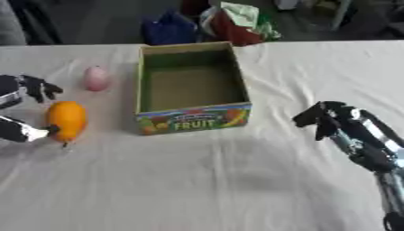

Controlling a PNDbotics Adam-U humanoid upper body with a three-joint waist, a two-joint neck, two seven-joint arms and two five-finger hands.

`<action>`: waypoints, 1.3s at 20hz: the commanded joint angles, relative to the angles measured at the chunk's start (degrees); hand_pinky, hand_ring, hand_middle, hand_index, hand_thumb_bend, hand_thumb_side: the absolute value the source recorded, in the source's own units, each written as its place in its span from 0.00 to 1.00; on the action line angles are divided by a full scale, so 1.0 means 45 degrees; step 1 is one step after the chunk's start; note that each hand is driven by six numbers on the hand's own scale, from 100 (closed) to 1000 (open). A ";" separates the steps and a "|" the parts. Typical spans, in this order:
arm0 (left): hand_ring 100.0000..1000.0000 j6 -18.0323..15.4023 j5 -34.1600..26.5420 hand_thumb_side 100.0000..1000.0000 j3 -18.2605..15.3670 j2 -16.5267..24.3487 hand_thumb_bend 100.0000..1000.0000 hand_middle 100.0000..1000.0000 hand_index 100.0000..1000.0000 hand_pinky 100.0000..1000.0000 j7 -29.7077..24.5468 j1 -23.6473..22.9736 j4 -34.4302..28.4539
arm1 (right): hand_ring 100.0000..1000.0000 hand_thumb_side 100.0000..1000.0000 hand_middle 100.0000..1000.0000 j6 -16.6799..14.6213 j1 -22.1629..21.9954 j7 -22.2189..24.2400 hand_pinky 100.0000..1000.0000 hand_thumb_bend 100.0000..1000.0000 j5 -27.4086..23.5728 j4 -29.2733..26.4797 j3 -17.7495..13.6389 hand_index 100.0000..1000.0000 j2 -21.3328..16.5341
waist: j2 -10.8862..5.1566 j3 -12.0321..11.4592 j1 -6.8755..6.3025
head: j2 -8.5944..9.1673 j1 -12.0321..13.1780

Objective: Pick up objects on the table and place them in the box.

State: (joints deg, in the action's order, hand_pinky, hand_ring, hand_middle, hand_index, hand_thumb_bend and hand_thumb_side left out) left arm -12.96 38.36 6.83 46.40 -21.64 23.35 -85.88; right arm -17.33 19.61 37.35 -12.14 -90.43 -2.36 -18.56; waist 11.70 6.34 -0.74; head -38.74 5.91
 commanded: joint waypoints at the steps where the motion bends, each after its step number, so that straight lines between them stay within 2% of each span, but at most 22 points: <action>1: 0.61 -0.0130 0.0431 0.22 -0.0060 0.0485 0.31 0.64 0.86 0.68 -0.0075 0.0293 0.0245 | 0.71 0.53 0.55 -0.0020 0.0105 0.0019 0.70 0.00 0.0083 -0.0140 -0.0003 0.37 -0.0341 | -0.0221 0.0016 -0.0020 | -0.0076 0.0026; 9: 0.57 -0.0235 0.1731 0.09 -0.0023 0.0286 0.31 0.60 0.84 0.65 0.0509 0.0548 0.1001 | 0.71 0.53 0.55 -0.0023 0.0102 0.0035 0.70 0.00 0.0069 -0.0126 0.0010 0.37 -0.0335 | -0.0237 0.0013 -0.0006 | -0.0083 -0.0002; 13: 0.51 -0.0248 0.2156 0.01 0.0016 0.0149 0.25 0.53 0.79 0.58 0.0888 0.0606 0.1257 | 0.71 0.53 0.55 -0.0032 0.0104 0.0032 0.70 0.00 0.0067 -0.0124 0.0010 0.37 -0.0334 | -0.0230 0.0026 0.0007 | -0.0081 -0.0021; 18: 0.42 -0.0249 0.2288 0.00 0.0082 0.0034 0.20 0.43 0.71 0.52 0.1551 0.0635 0.1264 | 0.71 0.53 0.55 -0.0038 0.0100 0.0024 0.70 0.00 0.0073 -0.0118 0.0006 0.37 -0.0326 | -0.0223 0.0029 0.0018 | -0.0073 -0.0028; 26: 0.41 -0.0315 0.2305 0.00 0.0262 -0.0102 0.18 0.42 0.70 0.51 0.1842 0.0711 0.1271 | 0.71 0.53 0.55 -0.0037 0.0092 0.0017 0.70 0.00 0.0080 -0.0103 0.0002 0.38 -0.0320 | -0.0216 0.0058 0.0031 | -0.0079 -0.0029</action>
State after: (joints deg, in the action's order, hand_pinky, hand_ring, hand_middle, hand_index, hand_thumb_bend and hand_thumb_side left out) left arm -14.35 48.55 8.29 44.78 -13.75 25.58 -79.86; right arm -17.37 19.60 37.50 -12.14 -90.40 -2.10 -18.56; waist 11.65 6.60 -0.60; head -38.75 5.85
